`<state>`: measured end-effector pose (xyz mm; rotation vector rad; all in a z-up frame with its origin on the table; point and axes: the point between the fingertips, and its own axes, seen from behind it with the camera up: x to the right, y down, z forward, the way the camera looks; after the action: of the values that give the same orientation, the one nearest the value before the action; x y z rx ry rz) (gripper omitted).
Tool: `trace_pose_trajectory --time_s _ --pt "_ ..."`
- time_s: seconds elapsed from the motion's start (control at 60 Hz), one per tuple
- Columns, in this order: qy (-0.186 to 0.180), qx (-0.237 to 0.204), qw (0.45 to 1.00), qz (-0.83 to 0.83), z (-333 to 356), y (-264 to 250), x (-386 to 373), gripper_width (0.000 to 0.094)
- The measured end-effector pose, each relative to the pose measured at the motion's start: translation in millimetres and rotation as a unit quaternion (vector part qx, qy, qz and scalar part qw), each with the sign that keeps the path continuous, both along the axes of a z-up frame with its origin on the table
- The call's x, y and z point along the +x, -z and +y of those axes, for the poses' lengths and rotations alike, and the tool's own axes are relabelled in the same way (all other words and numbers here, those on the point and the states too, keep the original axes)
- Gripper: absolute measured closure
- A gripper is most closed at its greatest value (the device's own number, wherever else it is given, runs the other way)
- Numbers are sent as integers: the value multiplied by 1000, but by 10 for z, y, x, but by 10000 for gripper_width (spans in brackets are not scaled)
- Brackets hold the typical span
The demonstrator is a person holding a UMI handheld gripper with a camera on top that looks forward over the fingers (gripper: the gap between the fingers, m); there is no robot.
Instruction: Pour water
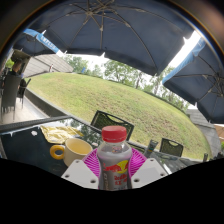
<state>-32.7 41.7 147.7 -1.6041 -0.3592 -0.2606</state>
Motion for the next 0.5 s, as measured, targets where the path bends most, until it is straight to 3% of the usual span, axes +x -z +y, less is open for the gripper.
trace_pose_trajectory --time_s 0.1,0.2,0.4,0.5 --pt "39 45 970 -236 533 -351 154 624" --pt "38 63 872 -484 825 -405 51 625" --pt "0 83 638 -766 1201 -94 -238 623" --pt "-23 88 573 -814 1303 81 -299 621"
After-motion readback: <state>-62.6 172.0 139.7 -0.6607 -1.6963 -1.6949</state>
